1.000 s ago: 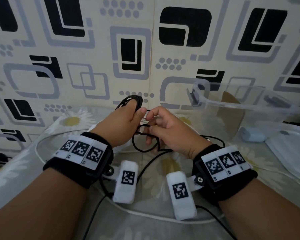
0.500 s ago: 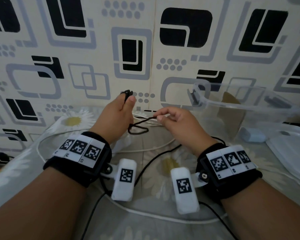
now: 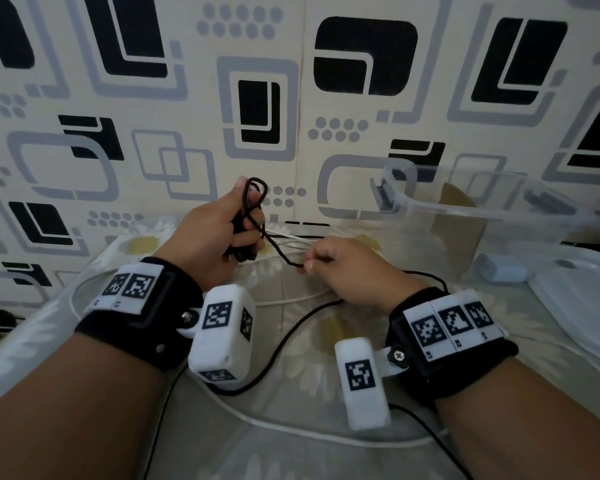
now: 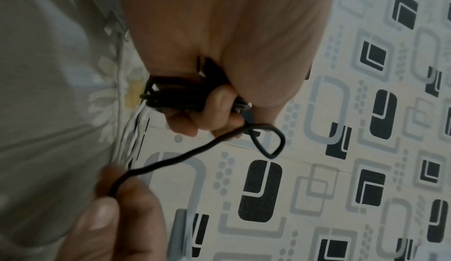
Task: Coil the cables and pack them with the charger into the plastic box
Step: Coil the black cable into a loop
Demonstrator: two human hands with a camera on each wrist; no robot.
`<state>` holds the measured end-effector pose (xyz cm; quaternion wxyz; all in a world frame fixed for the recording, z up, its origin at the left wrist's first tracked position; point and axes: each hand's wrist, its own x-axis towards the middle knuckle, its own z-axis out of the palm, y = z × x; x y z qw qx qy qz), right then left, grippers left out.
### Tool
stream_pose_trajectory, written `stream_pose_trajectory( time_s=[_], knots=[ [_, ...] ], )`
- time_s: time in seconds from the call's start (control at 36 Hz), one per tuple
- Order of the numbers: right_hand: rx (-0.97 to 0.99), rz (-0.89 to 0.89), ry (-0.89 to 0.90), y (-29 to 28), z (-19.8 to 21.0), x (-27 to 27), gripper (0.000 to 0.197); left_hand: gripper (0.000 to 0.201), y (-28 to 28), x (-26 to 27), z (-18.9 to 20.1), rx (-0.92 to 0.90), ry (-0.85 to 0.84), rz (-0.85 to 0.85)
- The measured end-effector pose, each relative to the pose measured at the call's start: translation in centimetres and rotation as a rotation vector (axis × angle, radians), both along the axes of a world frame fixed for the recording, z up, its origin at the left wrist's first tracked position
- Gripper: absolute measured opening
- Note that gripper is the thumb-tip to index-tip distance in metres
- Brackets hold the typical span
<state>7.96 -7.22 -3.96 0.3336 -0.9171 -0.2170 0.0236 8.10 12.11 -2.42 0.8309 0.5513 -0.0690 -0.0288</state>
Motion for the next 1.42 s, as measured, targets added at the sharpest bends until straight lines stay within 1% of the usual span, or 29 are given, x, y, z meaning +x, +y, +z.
stream_pose_trajectory(
  time_s=[0.03, 0.06, 0.11, 0.14, 0.19, 0.25, 0.28, 0.33, 0.39, 0.44, 0.5, 0.56, 0.58, 0.64, 0.69, 0.72, 0.83, 0.94, 1.03, 1.14, 1.19, 1.28, 1.36, 1.42],
  knots=[
    [-0.016, 0.024, -0.016, 0.1, 0.0, -0.1, 0.023, 0.035, -0.1, 0.0, 0.0, -0.001, -0.008, -0.003],
    [-0.003, 0.052, -0.029, 0.2, 0.1, -0.3, 0.035, 0.034, -0.1, 0.0, 0.0, 0.004, -0.021, -0.012],
    [0.099, 0.115, -0.045, 0.5, 0.3, -0.6, 0.055, 0.034, -0.3, 0.1, 0.0, 0.027, -0.045, -0.041],
    [0.17, 0.151, -0.038, 0.7, 0.3, -0.7, 0.06, 0.034, -0.4, 0.1, -0.1, 0.04, -0.051, -0.054],
    [0.325, 0.223, 0.04, 1.0, 0.3, -0.9, 0.065, 0.034, -0.5, 0.1, -0.2, 0.058, -0.064, -0.067],
    [0.428, 0.257, 0.122, 1.2, 0.4, -1.2, 0.061, 0.032, -0.5, 0.1, -0.3, 0.075, -0.081, -0.064],
    [0.449, 0.256, 0.13, 1.2, 0.4, -1.1, 0.057, 0.03, -0.5, 0.1, -0.3, 0.094, -0.092, -0.056],
    [0.473, 0.252, 0.13, 1.2, 0.5, -1.1, 0.048, 0.026, -0.7, 0.0, -0.5, 0.173, -0.112, -0.005],
    [0.483, 0.256, 0.094, 1.3, 0.6, -1.0, 0.039, 0.026, -0.9, -0.3, -0.6, 0.266, -0.121, 0.069],
    [0.537, 0.253, 0.019, 1.3, 0.7, -1.0, 0.026, 0.028, -1.0, -0.3, -0.7, 0.32, -0.125, 0.117],
    [0.63, 0.206, -0.092, 1.3, 0.9, -1.0, 0.015, 0.03, -1.0, -0.2, -0.8, 0.391, -0.125, 0.137],
    [0.707, 0.132, -0.216, 0.9, 1.1, -0.8, 0.017, 0.023, -1.0, -0.1, -0.8, 0.477, -0.14, 0.15],
    [0.745, 0.094, -0.27, 0.7, 1.1, -0.7, 0.019, 0.02, -1.0, -0.1, -0.9, 0.544, -0.163, 0.161],
    [0.801, 0.023, -0.366, 0.4, 1.1, -0.4, 0.019, 0.022, -0.9, 0.1, -1.2, 0.78, -0.247, 0.211],
    [0.814, -0.025, -0.46, 0.3, 1.1, -0.4, 0.016, 0.026, -0.9, 0.1, -1.4, 0.994, -0.329, 0.261],
    [0.808, -0.038, -0.511, 0.3, 1.2, -0.5, 0.014, 0.027, -1.0, 0.1, -1.3, 1.059, -0.36, 0.27],
    [0.767, -0.048, -0.679, 0.6, 1.4, -0.9, 0.007, 0.027, -1.2, -0.2, -1.1, 1.222, -0.414, 0.238],
    [0.777, -0.103, -0.77, 0.4, 1.5, -0.7, 0.007, 0.031, -1.2, -0.5, -1.0, 1.279, -0.386, 0.105],
    [0.803, -0.167, -0.752, 0.1, 1.4, -0.3, 0.008, 0.034, -1.4, -1.0, -0.8, 1.297, -0.382, 0.002],
    [0.813, -0.237, -0.68, -0.1, 1.1, 0.1, 0.01, 0.045, -1.4, -1.5, -0.7, 1.222, -0.371, -0.076],
    [0.812, -0.269, -0.649, -0.2, 1.1, 0.3, 0.011, 0.045, -1.4, -1.7, -0.6, 1.124, -0.36, -0.133],
    [0.81, -0.314, -0.585, -0.4, 1.0, 0.6, 0.013, 0.039, -1.6, -1.9, -0.5, 0.919, -0.339, -0.225],
    [0.792, -0.349, -0.506, -0.6, 0.8, 0.9, 0.014, 0.036, -1.7, -2.2, -0.1, 0.737, -0.315, -0.263],
    [0.762, -0.356, -0.446, -0.7, 0.7, 1.1, 0.013, 0.035, -1.8, -2.4, 0.2, 0.662, -0.308, -0.272]
  ],
)
